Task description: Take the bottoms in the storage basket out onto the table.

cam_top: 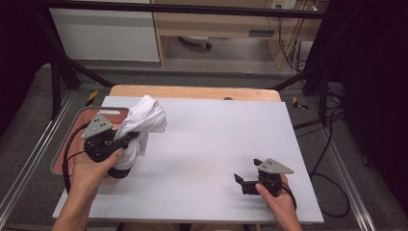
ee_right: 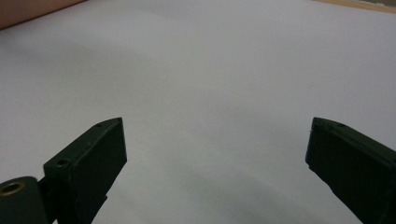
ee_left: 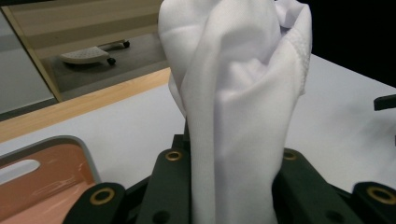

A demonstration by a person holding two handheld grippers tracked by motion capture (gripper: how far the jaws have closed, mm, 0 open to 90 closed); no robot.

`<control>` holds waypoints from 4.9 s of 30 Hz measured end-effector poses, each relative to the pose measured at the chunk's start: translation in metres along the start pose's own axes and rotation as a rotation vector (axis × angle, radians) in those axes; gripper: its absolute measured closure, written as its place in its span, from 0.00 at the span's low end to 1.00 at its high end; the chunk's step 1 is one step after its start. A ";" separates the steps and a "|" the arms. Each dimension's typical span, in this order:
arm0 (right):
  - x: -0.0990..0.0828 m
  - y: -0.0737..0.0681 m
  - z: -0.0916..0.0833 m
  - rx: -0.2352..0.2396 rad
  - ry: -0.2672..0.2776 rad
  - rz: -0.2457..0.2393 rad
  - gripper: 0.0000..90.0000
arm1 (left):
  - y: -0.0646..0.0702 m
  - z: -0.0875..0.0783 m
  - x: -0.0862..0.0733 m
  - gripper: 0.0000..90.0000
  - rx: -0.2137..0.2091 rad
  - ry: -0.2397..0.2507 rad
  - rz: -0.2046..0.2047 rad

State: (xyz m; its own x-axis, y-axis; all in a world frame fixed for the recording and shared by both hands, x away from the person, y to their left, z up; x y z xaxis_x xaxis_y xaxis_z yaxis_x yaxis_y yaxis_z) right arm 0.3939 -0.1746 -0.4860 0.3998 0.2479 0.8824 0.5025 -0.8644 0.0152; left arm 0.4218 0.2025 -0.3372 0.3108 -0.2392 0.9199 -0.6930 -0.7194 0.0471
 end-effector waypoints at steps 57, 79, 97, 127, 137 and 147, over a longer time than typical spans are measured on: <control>0.005 -0.017 -0.003 -0.014 -0.006 -0.121 0.06 | 0.076 0.139 0.007 0.84 -0.172 -0.198 0.036; 0.001 -0.012 -0.002 -0.029 -0.030 -0.107 0.06 | 0.074 0.173 0.006 0.84 -0.174 -0.230 0.017; -0.002 -0.009 -0.004 -0.036 -0.036 -0.098 0.06 | 0.061 0.177 -0.004 0.84 -0.155 -0.261 -0.014; -0.001 -0.008 -0.006 -0.033 -0.029 -0.113 0.06 | 0.059 0.210 -0.009 0.84 -0.125 -0.253 -0.048; 0.000 -0.012 -0.005 -0.024 -0.032 -0.132 0.06 | 0.065 0.220 -0.014 0.84 -0.138 -0.293 -0.029; 0.000 -0.010 -0.006 -0.033 -0.028 -0.124 0.06 | 0.073 0.229 -0.022 0.84 -0.157 -0.312 -0.026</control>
State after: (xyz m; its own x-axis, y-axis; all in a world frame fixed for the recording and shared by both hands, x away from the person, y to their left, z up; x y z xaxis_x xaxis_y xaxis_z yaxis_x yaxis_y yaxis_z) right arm 0.3844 -0.1682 -0.4832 0.3581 0.3653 0.8592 0.5243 -0.8401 0.1387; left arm 0.5130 0.0061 -0.4433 0.4967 -0.4277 0.7552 -0.7662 -0.6248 0.1501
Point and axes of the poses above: each handheld gripper's, and its own axes: z roughly forward along the jaws, x roughly out of its top, y roughly to its right, the point moved 8 cm from there along z, roughly forward along the jaws, and after that the axes turned 7 degrees about -x, right-handed, at the moved point
